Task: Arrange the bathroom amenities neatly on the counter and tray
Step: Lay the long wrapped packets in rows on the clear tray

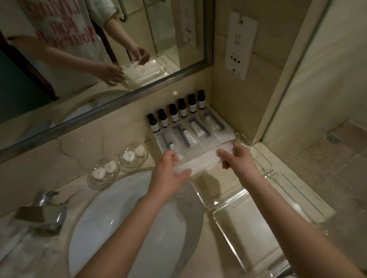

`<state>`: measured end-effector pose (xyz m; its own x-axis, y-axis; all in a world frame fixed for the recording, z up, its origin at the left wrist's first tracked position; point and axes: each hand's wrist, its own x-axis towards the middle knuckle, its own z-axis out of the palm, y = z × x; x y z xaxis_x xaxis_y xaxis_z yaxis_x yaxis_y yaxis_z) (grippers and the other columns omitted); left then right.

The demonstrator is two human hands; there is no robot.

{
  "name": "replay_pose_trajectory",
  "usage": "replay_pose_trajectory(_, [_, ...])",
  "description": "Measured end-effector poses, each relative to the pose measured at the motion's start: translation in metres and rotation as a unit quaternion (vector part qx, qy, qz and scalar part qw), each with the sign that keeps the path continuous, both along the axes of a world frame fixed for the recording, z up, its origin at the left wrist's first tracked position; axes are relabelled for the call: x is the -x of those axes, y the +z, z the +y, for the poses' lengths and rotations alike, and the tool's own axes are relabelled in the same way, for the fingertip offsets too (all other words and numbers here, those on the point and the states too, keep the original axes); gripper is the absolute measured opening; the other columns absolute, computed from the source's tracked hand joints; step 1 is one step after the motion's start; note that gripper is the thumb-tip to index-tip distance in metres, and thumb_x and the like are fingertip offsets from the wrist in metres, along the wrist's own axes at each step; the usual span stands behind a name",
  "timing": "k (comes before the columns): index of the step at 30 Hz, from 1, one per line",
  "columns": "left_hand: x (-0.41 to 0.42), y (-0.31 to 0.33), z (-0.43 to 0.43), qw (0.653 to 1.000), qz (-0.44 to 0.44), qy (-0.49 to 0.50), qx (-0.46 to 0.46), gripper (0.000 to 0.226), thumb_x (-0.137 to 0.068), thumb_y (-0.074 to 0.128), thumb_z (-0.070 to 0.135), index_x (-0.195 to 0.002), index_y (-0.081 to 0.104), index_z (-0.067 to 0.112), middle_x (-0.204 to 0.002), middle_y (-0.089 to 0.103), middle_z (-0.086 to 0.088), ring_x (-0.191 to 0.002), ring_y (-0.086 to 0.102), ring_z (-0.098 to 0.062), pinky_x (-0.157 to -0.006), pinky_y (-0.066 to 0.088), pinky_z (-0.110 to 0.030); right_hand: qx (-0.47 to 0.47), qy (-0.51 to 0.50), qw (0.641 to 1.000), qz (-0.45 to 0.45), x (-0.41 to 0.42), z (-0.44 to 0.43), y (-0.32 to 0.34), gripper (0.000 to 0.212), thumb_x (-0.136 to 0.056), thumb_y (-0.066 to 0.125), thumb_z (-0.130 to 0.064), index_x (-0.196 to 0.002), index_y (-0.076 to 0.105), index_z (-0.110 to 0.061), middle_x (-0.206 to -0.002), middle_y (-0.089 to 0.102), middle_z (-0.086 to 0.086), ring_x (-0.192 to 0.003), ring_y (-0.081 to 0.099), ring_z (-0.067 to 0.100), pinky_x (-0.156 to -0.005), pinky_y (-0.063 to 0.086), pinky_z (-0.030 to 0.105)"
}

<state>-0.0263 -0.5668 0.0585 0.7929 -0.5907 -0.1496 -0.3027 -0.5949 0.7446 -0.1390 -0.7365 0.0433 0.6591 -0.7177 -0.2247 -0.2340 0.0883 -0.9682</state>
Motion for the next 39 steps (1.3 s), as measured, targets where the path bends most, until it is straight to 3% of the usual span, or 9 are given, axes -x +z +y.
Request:
replay_pose_trajectory(4, [-0.002, -0.003, 0.016, 0.981, -0.069, 0.179, -0.012, 0.063, -0.073, 0.071, 0.044, -0.116, 0.048, 0.004, -0.119, 0.049, -0.013, -0.114, 0.044, -0.029, -0.097, 0.039, -0.040, -0.115, -0.116, 0.982, -0.097, 0.015, 0.013, -0.002, 0.009, -0.087, 0.062, -0.007, -0.084, 0.054, -0.008, -0.069, 0.057, 0.011, -0.045, 0.056, 0.008, -0.052, 0.052, 0.018])
replay_pose_trajectory(7, [0.011, -0.005, 0.010, 0.980, 0.067, 0.189, -0.008, 0.051, -0.079, 0.065, 0.046, -0.108, 0.055, 0.005, -0.112, 0.056, -0.011, -0.109, 0.052, -0.029, -0.093, 0.042, -0.036, -0.197, -0.124, 0.962, -0.140, 0.022, 0.035, -0.007, 0.010, -0.088, 0.058, -0.001, -0.083, 0.051, -0.007, -0.066, 0.057, 0.012, -0.050, 0.057, 0.014, -0.058, 0.055, 0.021])
replay_pose_trajectory(11, [0.034, 0.011, -0.014, 0.934, 0.272, 0.155, 0.172, 0.021, -0.091, 0.055, 0.027, -0.104, 0.060, 0.011, -0.088, 0.062, 0.006, -0.080, 0.056, -0.004, -0.064, 0.043, -0.018, -0.201, -0.061, 0.971, -0.116, 0.031, 0.063, -0.016, 0.014, -0.085, 0.061, 0.001, -0.078, 0.051, -0.007, -0.064, 0.057, 0.014, -0.054, 0.060, 0.021, -0.059, 0.056, 0.026])
replay_pose_trajectory(16, [0.032, 0.003, -0.025, 0.956, 0.201, 0.124, 0.175, 0.018, -0.089, 0.057, 0.020, -0.084, 0.060, 0.003, -0.074, 0.055, -0.008, -0.069, 0.051, -0.017, -0.060, 0.041, -0.025, -0.116, 0.015, 0.992, -0.053, 0.045, 0.063, -0.018, 0.009, -0.080, 0.068, -0.006, -0.080, 0.060, -0.012, -0.072, 0.061, 0.006, -0.066, 0.059, 0.022, -0.057, 0.047, 0.024])
replay_pose_trajectory(22, [0.031, -0.003, -0.048, 0.982, 0.120, -0.143, -0.008, 0.009, -0.088, 0.058, 0.018, -0.080, 0.059, 0.014, -0.068, 0.055, 0.006, -0.069, 0.053, -0.013, -0.055, 0.037, -0.021, -0.044, 0.037, 0.997, -0.045, 0.035, 0.000, 0.018, 0.032, -0.089, 0.060, -0.020, -0.121, 0.053, -0.020, -0.100, 0.061, 0.005, -0.087, 0.060, 0.015, -0.075, 0.048, 0.031])
replay_pose_trajectory(25, [0.035, -0.005, -0.064, 0.973, 0.113, -0.198, -0.026, 0.008, -0.088, 0.057, 0.017, -0.081, 0.058, 0.015, -0.069, 0.054, 0.006, -0.074, 0.053, -0.017, -0.061, 0.040, -0.026, -0.018, 0.067, 0.997, -0.030, 0.029, -0.022, 0.024, 0.026, -0.084, 0.065, -0.015, -0.109, 0.059, -0.010, -0.087, 0.059, 0.007, -0.077, 0.059, 0.014, -0.065, 0.045, 0.028])
replay_pose_trajectory(27, [0.034, -0.008, -0.073, 0.976, 0.104, -0.187, -0.029, 0.006, -0.088, 0.057, 0.019, -0.088, 0.060, 0.014, -0.075, 0.056, 0.005, -0.077, 0.054, -0.016, -0.061, 0.042, -0.024, -0.005, 0.031, 0.999, -0.018, 0.027, -0.033, 0.021, 0.008, -0.085, 0.063, -0.008, -0.092, 0.060, -0.010, -0.079, 0.060, 0.006, -0.067, 0.058, 0.013, -0.060, 0.042, 0.026])
replay_pose_trajectory(32, [0.022, -0.036, -0.078, 0.987, 0.080, -0.122, -0.062, 0.033, -0.087, 0.059, 0.016, -0.119, 0.055, 0.009, -0.095, 0.057, -0.001, -0.084, 0.055, -0.016, -0.071, 0.047, -0.025, -0.061, -0.117, 0.991, -0.010, 0.024, -0.065, -0.006, 0.017, -0.087, 0.060, -0.006, -0.078, 0.054, -0.019, -0.072, 0.058, 0.004, -0.059, 0.056, 0.011, -0.056, 0.045, 0.021])
replay_pose_trajectory(39, [0.014, -0.074, -0.056, 0.935, -0.116, -0.248, -0.224, 0.049, -0.089, 0.052, 0.025, -0.136, 0.040, 0.015, -0.141, 0.042, -0.005, -0.131, 0.037, -0.023, -0.107, 0.034, -0.037, -0.158, -0.310, 0.936, 0.051, 0.009, -0.075, -0.066, 0.027, -0.084, 0.057, 0.004, -0.069, 0.049, -0.017, -0.064, 0.052, 0.006, -0.046, 0.055, 0.012, -0.052, 0.054, 0.022])
